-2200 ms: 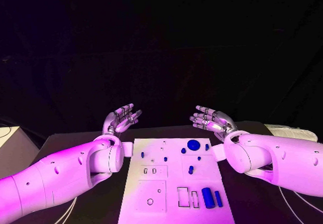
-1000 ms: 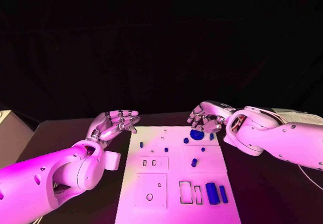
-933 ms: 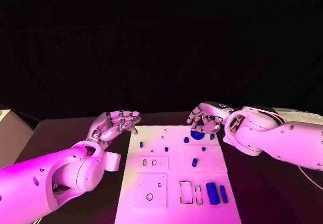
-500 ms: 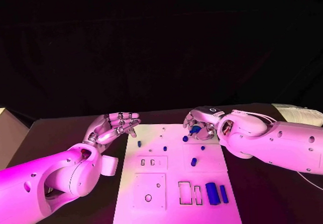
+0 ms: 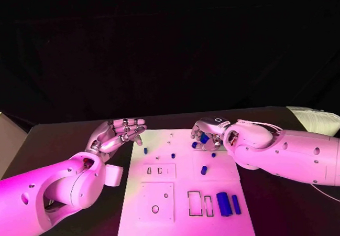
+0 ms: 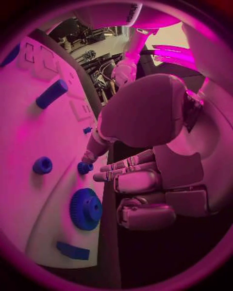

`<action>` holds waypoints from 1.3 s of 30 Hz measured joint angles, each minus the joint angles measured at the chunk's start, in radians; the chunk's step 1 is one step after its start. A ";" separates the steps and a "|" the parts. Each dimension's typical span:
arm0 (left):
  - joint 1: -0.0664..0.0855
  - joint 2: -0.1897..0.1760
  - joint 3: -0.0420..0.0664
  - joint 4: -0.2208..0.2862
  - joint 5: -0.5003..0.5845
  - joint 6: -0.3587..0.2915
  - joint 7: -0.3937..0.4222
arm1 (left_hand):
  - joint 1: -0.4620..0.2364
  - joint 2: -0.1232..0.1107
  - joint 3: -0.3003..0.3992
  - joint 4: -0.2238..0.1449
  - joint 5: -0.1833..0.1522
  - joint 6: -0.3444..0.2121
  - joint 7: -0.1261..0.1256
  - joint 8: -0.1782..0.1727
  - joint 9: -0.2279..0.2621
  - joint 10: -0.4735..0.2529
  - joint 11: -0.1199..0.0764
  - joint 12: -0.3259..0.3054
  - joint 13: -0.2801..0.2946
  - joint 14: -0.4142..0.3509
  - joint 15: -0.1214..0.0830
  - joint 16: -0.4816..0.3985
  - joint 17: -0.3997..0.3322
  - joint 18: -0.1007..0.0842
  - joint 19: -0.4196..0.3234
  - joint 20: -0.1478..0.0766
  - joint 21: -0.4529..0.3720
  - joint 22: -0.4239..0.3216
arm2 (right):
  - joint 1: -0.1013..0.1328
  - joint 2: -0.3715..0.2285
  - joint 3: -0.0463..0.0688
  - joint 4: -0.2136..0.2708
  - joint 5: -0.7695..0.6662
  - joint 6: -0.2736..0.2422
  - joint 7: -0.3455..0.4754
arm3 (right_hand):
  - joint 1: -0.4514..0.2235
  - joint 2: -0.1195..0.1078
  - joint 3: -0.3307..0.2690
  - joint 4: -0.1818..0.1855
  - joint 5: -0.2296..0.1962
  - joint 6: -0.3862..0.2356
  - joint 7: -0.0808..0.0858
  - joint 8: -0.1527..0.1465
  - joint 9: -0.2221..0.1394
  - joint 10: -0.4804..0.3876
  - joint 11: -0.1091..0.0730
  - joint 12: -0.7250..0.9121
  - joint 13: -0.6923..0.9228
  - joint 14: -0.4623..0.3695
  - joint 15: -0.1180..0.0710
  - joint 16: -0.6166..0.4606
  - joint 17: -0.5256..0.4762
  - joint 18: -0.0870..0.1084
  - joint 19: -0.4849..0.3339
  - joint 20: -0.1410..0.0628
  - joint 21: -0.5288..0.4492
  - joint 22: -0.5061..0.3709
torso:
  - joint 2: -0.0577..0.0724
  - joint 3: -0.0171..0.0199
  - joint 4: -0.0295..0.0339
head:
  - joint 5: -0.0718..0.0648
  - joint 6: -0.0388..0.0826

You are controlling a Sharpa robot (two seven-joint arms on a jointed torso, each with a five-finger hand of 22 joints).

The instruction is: Assemble the parts on the task board

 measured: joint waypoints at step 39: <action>0.002 -0.006 0.001 -0.007 0.033 0.006 -0.007 | 0.000 0.000 0.005 0.006 -0.006 -0.013 0.012 -0.007 0.001 -0.022 0.008 0.000 0.000 -0.003 0.004 0.018 0.000 0.000 -0.013 0.006 0.019 0.010 | -0.012 0.004 -0.001 0.021 -0.038 -0.123 -0.041 | 0.044 0.044 0.066 0.010 0.020 0.088 -0.038 0.078 0.070 0.080 -0.022 0.040 0.044 -0.002 -0.023 0.037 0.009 -0.015 0.019 -0.024 0.028 -0.001 | 0.032 -0.0044 0.0136 | 0.001 0.012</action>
